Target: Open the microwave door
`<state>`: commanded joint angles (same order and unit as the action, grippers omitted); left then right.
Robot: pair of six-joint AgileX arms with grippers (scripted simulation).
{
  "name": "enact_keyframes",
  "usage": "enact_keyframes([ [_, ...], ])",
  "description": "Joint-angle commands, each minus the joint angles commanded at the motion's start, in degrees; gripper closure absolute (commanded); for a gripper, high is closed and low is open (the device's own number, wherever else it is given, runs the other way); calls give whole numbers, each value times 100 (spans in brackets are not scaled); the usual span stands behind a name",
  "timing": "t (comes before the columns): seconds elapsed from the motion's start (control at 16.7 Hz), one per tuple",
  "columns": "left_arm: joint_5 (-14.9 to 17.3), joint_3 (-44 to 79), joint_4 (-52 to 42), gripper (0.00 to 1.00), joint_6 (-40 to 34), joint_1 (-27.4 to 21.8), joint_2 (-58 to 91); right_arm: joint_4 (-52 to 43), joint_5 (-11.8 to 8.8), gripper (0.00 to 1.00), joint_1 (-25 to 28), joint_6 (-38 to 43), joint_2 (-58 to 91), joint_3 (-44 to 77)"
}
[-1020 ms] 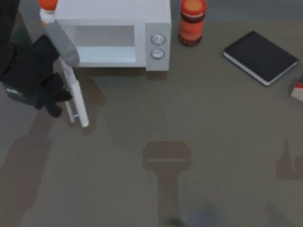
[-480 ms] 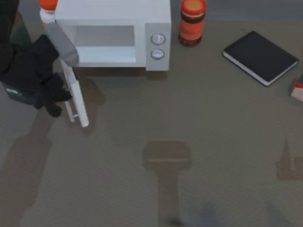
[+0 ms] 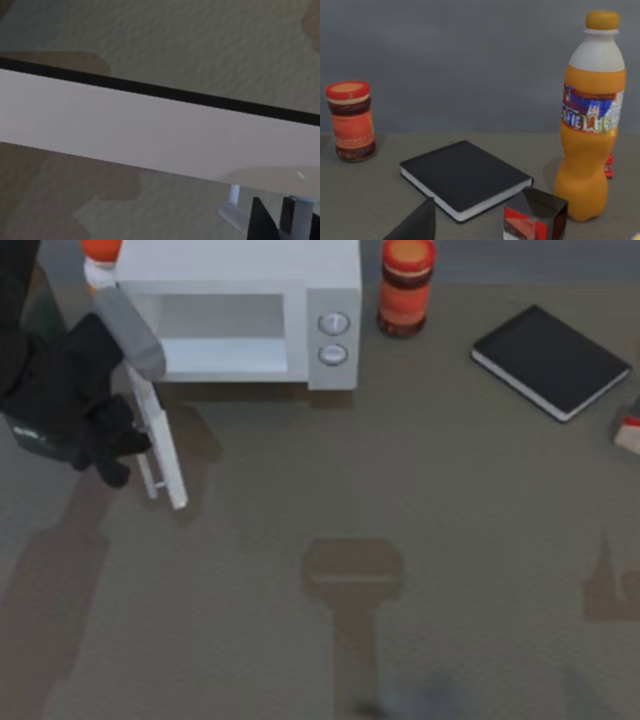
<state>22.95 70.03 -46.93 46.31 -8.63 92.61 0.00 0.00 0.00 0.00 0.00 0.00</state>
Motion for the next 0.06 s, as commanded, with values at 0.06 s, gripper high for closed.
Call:
enact_keyframes([
  [0.06,0,0,0,100,0,0,0,0,0,0,0,0,0,0],
])
